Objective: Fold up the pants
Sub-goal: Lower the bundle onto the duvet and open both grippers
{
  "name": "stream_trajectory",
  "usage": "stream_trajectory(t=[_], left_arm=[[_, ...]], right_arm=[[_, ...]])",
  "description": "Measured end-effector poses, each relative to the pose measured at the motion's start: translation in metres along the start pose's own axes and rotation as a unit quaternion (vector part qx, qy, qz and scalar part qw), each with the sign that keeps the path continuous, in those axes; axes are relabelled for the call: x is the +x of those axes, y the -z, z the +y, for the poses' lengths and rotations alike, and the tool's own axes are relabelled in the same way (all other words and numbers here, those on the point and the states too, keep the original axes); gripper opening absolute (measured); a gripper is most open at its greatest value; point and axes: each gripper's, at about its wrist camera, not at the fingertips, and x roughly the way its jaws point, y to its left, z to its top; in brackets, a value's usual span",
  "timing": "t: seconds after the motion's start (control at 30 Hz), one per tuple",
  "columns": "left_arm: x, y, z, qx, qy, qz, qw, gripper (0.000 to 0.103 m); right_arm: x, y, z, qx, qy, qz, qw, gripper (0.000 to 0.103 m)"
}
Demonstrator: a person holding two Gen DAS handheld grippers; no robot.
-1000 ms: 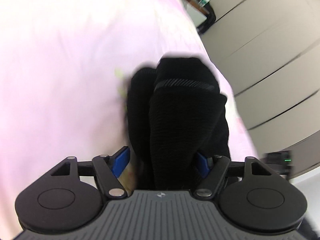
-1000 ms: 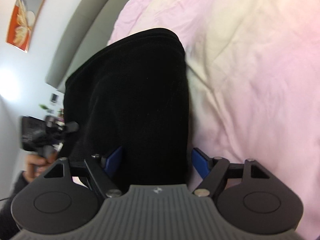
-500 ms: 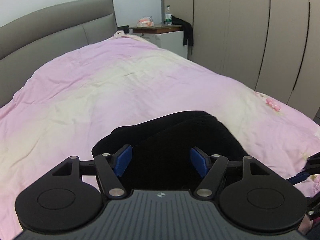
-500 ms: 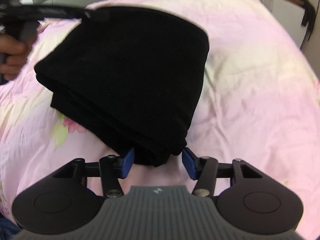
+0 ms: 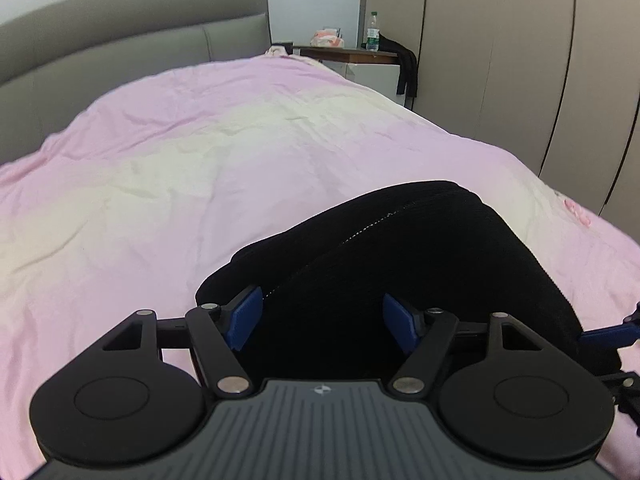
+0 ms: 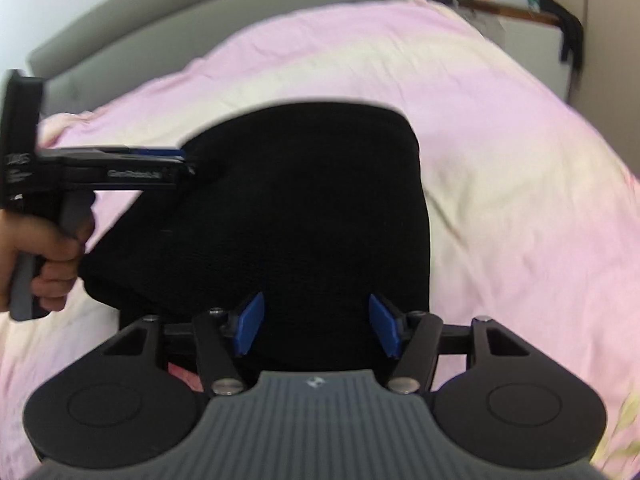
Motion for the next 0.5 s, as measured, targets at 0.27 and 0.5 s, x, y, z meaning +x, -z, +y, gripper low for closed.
stream_trajectory(t=[0.27,0.5], left_arm=[[-0.022,-0.003,-0.018,-0.016,-0.032,-0.019,0.9992,0.082],[-0.060,-0.014,-0.010,-0.125,-0.008,0.119,0.9850,0.099]], right_arm=[[-0.013,0.005,0.009,0.031,0.044,-0.014,0.998,0.060],[-0.039,0.012,0.029,0.045,0.084,-0.017,0.995,0.096]])
